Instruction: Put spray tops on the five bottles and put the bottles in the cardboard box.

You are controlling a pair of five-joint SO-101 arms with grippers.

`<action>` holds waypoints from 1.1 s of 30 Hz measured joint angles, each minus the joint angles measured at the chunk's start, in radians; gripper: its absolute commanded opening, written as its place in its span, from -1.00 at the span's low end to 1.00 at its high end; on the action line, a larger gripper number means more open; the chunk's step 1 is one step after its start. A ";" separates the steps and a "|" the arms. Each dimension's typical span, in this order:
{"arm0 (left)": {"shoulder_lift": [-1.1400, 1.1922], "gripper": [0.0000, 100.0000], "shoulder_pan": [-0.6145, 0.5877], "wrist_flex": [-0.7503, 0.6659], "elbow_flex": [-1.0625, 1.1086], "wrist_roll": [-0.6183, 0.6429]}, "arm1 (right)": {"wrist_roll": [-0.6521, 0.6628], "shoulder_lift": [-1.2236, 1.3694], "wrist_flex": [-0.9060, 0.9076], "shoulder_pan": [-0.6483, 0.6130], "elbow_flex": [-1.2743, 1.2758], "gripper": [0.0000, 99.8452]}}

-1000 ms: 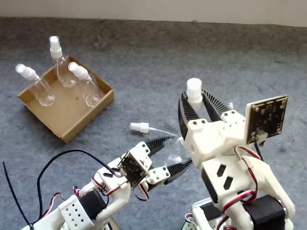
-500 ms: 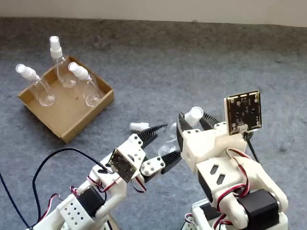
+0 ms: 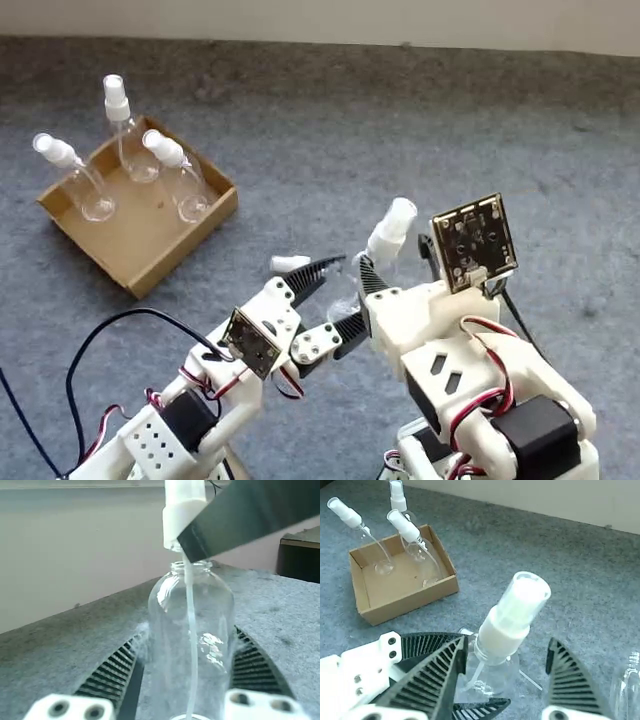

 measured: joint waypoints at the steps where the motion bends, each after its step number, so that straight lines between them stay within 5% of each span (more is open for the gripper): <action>1: 0.000 -0.73 0.002 0.000 0.000 0.000 | 0.000 0.000 0.000 0.002 0.000 -0.51; 13: 0.000 -0.73 -0.008 -0.002 0.000 0.000 | 0.006 0.002 -0.031 -0.002 -0.017 -0.52; 20: 0.000 -0.73 -0.020 -0.002 0.000 0.000 | 0.006 0.000 -0.031 0.137 -0.107 -0.53; 27: 0.000 -0.73 -0.072 -0.021 0.000 0.000 | 0.006 -0.002 0.000 0.149 -0.138 -0.94; 33: 0.000 -0.73 -0.074 -0.057 0.000 0.000 | 0.006 0.000 -0.055 0.153 -0.083 -0.99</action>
